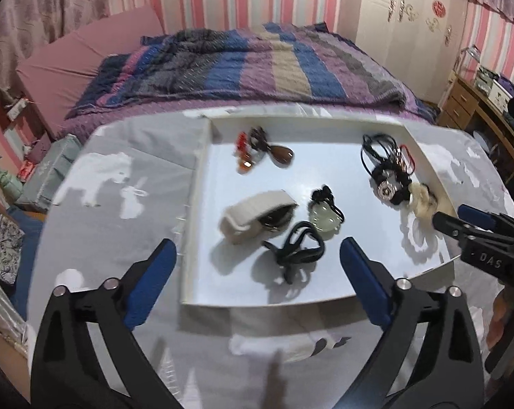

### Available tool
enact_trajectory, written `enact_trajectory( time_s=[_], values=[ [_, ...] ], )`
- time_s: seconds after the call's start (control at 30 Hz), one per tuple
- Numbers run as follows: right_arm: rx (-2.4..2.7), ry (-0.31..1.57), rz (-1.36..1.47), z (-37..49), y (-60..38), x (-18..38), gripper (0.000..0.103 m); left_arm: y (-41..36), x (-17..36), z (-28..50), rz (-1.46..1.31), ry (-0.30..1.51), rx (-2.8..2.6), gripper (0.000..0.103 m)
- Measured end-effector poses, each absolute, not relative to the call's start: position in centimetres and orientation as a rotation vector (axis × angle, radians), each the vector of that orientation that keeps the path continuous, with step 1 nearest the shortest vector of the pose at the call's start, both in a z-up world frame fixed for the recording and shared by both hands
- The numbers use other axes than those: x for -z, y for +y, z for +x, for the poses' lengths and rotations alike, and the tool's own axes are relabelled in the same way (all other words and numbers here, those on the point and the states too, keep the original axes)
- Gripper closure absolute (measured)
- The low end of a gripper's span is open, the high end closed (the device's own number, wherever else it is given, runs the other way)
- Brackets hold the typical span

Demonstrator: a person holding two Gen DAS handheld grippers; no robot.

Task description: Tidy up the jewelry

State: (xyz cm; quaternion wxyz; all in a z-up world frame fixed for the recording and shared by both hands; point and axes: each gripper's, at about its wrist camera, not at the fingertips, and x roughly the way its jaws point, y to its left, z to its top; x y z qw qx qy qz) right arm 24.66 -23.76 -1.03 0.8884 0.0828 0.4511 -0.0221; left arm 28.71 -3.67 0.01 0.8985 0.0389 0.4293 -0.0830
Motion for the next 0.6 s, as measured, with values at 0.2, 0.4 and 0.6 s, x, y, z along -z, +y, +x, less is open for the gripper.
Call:
enact_trajectory(
  time_s=[0.2,0.4,0.6],
  values=[
    [0.062,0.87,0.162,22.3,-23.7,-1.7,0.015,-1.8,-2.4,26.4,0.055,0.843,0.149,0.003],
    [0.067,0.825,0.141,18.8,-23.1,-3.2,0.013,-1.3,-3.1,23.3,0.057,0.815,0.144,0.003],
    [0.092,0.787,0.135,14.2,-22.7,-3.9,0.012,-0.6,-3.6,19.6,0.061,0.778,0.12,0.003]
  ],
)
